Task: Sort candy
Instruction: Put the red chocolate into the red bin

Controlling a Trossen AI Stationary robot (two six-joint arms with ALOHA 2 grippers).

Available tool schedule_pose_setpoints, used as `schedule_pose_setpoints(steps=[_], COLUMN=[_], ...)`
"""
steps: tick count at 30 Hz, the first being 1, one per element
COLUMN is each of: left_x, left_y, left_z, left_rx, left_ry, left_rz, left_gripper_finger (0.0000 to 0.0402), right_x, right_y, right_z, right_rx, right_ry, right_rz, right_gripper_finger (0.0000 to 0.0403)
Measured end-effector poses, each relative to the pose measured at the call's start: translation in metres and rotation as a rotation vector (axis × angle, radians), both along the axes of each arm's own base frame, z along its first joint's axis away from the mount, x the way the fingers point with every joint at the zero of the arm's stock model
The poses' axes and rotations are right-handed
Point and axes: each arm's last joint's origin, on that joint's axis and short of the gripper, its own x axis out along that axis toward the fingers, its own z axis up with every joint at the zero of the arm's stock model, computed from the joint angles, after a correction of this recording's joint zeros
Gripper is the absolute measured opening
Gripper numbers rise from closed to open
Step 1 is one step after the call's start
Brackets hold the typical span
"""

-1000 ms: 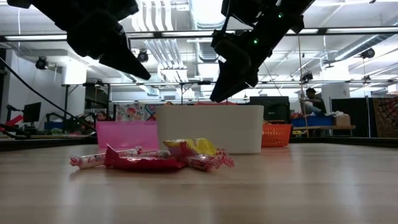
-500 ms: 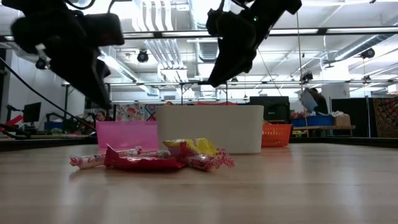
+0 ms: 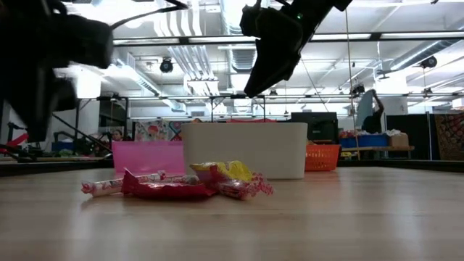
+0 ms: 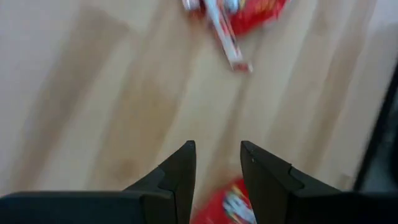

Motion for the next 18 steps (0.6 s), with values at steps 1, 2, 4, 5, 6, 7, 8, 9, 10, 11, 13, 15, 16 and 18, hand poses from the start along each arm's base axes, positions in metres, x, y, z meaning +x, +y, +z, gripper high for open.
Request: schedule_pose_setpoints(steps=[1,2,4,5,6,7,8,9,10,11,13,15,16,18], left_x=[-0.002,-0.003,-0.007,-0.008,-0.010,-0.011,-0.013,-0.015,-0.018,-0.021,-0.026,-0.031,-0.033,-0.036], left_y=[-0.003,-0.006,-0.011,-0.014,-0.017,-0.019,-0.022,-0.026,-0.030,-0.034,-0.041,-0.047,-0.050,-0.057], left_z=[0.000,0.000,0.000,0.000,0.000,0.000,0.000,0.000,0.000,0.000,0.000,-0.002,-0.004,-0.008], left_rx=[-0.026,-0.048,-0.076,-0.086,-0.097,-0.107,-0.116,-0.126,-0.135,-0.136,-0.137,-0.130,-0.122,-0.116], left_ry=[0.017,0.032,0.053,0.061,0.070,0.078,0.085,0.092,0.098,0.099,0.105,0.113,0.119,0.145], left_rz=[0.018,0.031,0.055,0.069,0.085,0.097,0.099,0.087,0.067,0.047,0.020,0.009,0.010,0.020], left_gripper_finger=[0.0110,0.0110,0.0110,0.0110,0.0110,0.0110,0.0110,0.0110,0.0110,0.0110,0.0110,0.0110,0.0111,0.0116], right_x=[0.000,0.000,0.000,0.000,0.000,0.000,0.000,0.000,0.000,0.000,0.000,0.001,0.001,0.001], right_y=[0.000,0.000,0.000,0.000,0.000,0.000,0.000,0.000,0.000,0.000,0.000,0.000,0.000,0.000], right_z=[0.000,0.000,0.000,0.000,0.000,0.000,0.000,0.000,0.000,0.000,0.000,0.001,0.001,0.001], right_rx=[-0.002,-0.004,-0.007,-0.011,-0.012,-0.014,-0.017,-0.022,-0.027,-0.031,-0.038,-0.045,-0.046,-0.051], right_ry=[0.000,-0.001,-0.001,0.000,0.000,0.000,0.001,0.002,0.003,0.003,0.002,-0.002,-0.003,-0.006], right_rz=[0.002,0.004,0.008,0.013,0.014,0.017,0.020,0.026,0.033,0.037,0.046,0.053,0.055,0.061], right_gripper_finger=[0.0142,0.0141,0.0139,0.0137,0.0137,0.0137,0.0137,0.0138,0.0140,0.0141,0.0145,0.0148,0.0150,0.0153])
